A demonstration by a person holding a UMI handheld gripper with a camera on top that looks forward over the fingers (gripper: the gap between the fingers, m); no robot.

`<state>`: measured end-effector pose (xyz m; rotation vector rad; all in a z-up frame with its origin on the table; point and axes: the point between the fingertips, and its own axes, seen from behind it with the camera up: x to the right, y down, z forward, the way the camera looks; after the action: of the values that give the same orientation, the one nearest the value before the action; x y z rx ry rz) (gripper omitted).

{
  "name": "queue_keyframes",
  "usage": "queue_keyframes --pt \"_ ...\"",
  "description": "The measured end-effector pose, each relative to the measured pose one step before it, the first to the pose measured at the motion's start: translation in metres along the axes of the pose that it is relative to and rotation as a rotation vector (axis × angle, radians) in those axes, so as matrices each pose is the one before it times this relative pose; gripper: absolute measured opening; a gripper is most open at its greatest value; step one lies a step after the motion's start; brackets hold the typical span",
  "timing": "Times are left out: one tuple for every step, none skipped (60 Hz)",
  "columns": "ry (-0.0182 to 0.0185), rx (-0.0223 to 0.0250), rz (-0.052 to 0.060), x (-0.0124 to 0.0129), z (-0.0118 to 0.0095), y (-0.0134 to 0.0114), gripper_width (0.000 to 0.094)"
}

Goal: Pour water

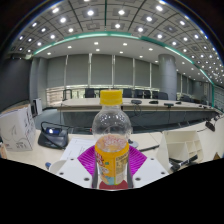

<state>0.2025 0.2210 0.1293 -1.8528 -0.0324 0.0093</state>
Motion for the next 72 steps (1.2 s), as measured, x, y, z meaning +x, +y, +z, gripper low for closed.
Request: queue_keyframes --pt "0.00031 -0.00849 -0.0033 0.00072 0.00129 0.00617 0.0401" --pt "0.00037 -0.00691 -0.0003 0.00011 0.0008 0.00495 0.0402" --pt "-0.00084 -0.00663 0.0014 -0.00251 -0.00145 0.00333 0.0403" --pt "-0.00206 -0.00559 0.0005 -0.00086 -0.00057 0.00412 0.0401" --pt "0.00151 -0.00115 -0.0043 0.00728 0.01342 0.01254 0.0402" --pt "-0.00083 -0.00142 0.0027 -0.00045 -0.0046 0.00362 0.0402" --pt "0.0004 -0.00373 0.0025 0.00067 0.00014 0.00362 0.0402" --pt "-0.0012 -0.00486 0.0026 0.00033 0.00082 0.00412 0.0402" --pt "-0.00264 -0.00474 0.0031 -0.00032 0.00092 0.0041 0.0403" --pt "-0.00251 -0.00446 0.0032 0.00024 0.00023 0.00361 0.0402" --pt "-0.00106 -0.00432 0.0035 0.00038 0.00054 0.00377 0.0402" --pt "0.00128 -0.0039 0.0033 0.00065 0.00087 0.00361 0.0402" --pt "0.00354 -0.00381 0.001 0.0015 0.00633 0.00408 0.0409" --pt "0.00079 0.01861 0.0029 0.0028 -0.00353 -0.00207 0.0407" --pt "-0.00389 0.01556 0.0066 -0.0003 -0.00051 -0.0008 0.0406" --pt "-0.00158 -0.00528 0.003 -0.0003 0.00009 0.00257 0.0406" --pt "0.00024 0.00511 0.0013 0.0003 -0.00043 -0.00094 0.0406" --pt "0.00012 0.00255 0.0002 -0.00003 0.00055 -0.00035 0.041" --pt "0.00005 -0.00181 0.0005 -0.00003 0.00032 0.00048 0.0413" --pt "0.00055 0.00172 0.0002 -0.00011 0.00028 -0.00034 0.0421" --pt "0.00022 0.00047 -0.001 -0.00024 0.0001 -0.00025 0.0431" --pt "0.00002 -0.00063 -0.0015 -0.0004 -0.00016 -0.00019 0.0447" --pt "0.00065 0.00453 0.0014 -0.00126 0.00307 0.00018 0.0462" --pt "0.00168 -0.00195 -0.0012 0.00057 -0.00111 0.0001 0.0478" --pt "0.00289 -0.00163 -0.001 0.00072 -0.00102 -0.00012 0.0493" --pt "0.00395 -0.00221 -0.0016 0.00081 -0.00051 -0.00007 0.0506" --pt "0.00454 -0.00497 -0.0008 0.00085 -0.00053 0.0002 0.052" --pt "0.00643 -0.00916 -0.0008 0.00101 -0.0007 0.00132 0.054" --pt "0.00434 -0.00985 -0.0012 0.00043 -0.00088 0.00125 0.0573" --pt "0.00514 -0.00885 0.0003 -0.00034 0.0004 0.00179 0.0621" --pt "0.00467 -0.01064 -0.0008 0.00063 -0.00098 0.00153 0.0685" --pt "0.00378 -0.00872 -0.0006 0.00039 -0.00117 0.00107 0.0757" --pt "0.0034 -0.00627 -0.0002 -0.00015 -0.0016 0.00048 0.0839" --pt "0.00399 -0.00415 0.0009 -0.00011 -0.00196 -0.00025 0.0876" --pt "0.00484 -0.0045 0.0019 0.0002 -0.00253 -0.00032 0.0842" --pt "0.00545 -0.00655 0.001 0.00246 0.00021 0.00018 0.0828" --pt "0.00518 -0.00806 0.0013 0.00042 -0.00485 -0.00056 0.0827" --pt "0.00563 -0.00698 0.0006 -0.00121 -0.00332 0.00039 0.0834" --pt "0.00263 -0.00759 -0.0004 -0.00067 -0.00419 -0.00034 0.0852" --pt "0.00107 -0.00706 -0.0013 -0.0013 -0.00442 -0.00059 0.0866" --pt "0.00326 -0.00628 -0.0018 -0.00068 -0.00474 -0.00053 0.0868" --pt "0.00127 -0.00502 -0.0033 -0.00121 -0.00526 -0.00087 0.0864" --pt "0.00129 -0.00366 -0.0043 -0.00134 -0.00538 -0.00116 0.086" --pt "0.00299 -0.00427 -0.0041 0.00079 -0.00297 -0.00073 0.0858" --pt "0.00394 -0.00469 -0.0046 -0.00121 -0.00692 -0.00054 0.0859" --pt "0.00458 -0.00584 -0.0054 -0.00328 -0.01027 -0.00249 0.086" --pt "0.0034 -0.00416 -0.0057 -0.00131 -0.00725 -0.00086 0.086" --pt "0.0023 -0.00339 -0.0064 -0.00175 -0.00793 -0.00135 0.0861" --pt "0.00181 -0.00325 -0.0065 -0.00192 -0.008 -0.00115 0.0861" --pt "0.00286 -0.00398 -0.0045 -0.00222 -0.00885 -0.00125 0.0858" --pt "0.00536 -0.00637 -0.0017 -0.00158 -0.00894 -0.00066 0.086" --pt "0.00452 -0.00926 -0.0002 -0.00245 -0.01027 -0.00168 0.0858" --pt "0.00123 -0.0055 -0.0013 -0.00341 -0.00951 0.0004 0.0859" --pt "-0.00214 -0.00309 -0.003 -0.00417 -0.01015 -0.00051 0.086" --pt "-0.00362 -0.00231 -0.0022 -0.00429 -0.01056 -0.0007 0.0859" --pt "-0.00214 -0.00337 0.0 -0.00422 -0.01075 -0.0007 0.0859" --pt "0.00063 -0.00707 0.0022 -0.00377 -0.01093 0.0003 0.0858" --pt "0.00112 -0.00938 0.0021 -0.00396 -0.01113 0.00096 0.086" --pt "-0.00005 -0.00851 0.0014 -0.00432 -0.0114 0.00091 0.086" --pt "-0.00094 -0.00577 0.0004 -0.00465 -0.01132 0.00066 0.086" --pt "-0.00045 -0.00659 0.0013 -0.00461 -0.01228 0.00006 0.0861" --pt "0.0017 -0.00536 0.0008 -0.005 -0.01086 0.00195 0.086" --pt "0.00127 -0.00702 0.001 -0.00409 -0.01241 0.00181 0.086" --pt "0.00177 -0.00794 -0.0014 -0.0046 -0.01153 0.00315 0.086" --pt "0.00144 -0.0098 -0.0021 -0.0043 -0.01169 0.00294 0.0859" --pt "0.00138 -0.00912 -0.0017 -0.00447 -0.01179 0.00313 0.086" --pt "0.00068 -0.00686 -0.002 -0.00429 -0.01182 0.00298 0.086" --pt "0.00071 -0.0039 -0.0021 -0.00452 -0.01145 0.00262 0.086" --pt "0.00144 -0.00213 -0.0021 -0.00432 -0.01104 0.00253 0.0859" --pt "0.00242 -0.00401 -0.002 -0.00507 -0.00952 0.00238 0.0859" --pt "-0.00018 -0.00255 -0.002 -0.00418 -0.01092 0.00286 0.086" --pt "-0.00234 -0.00215 -0.003 -0.004 -0.0122 0.00323 0.0861"
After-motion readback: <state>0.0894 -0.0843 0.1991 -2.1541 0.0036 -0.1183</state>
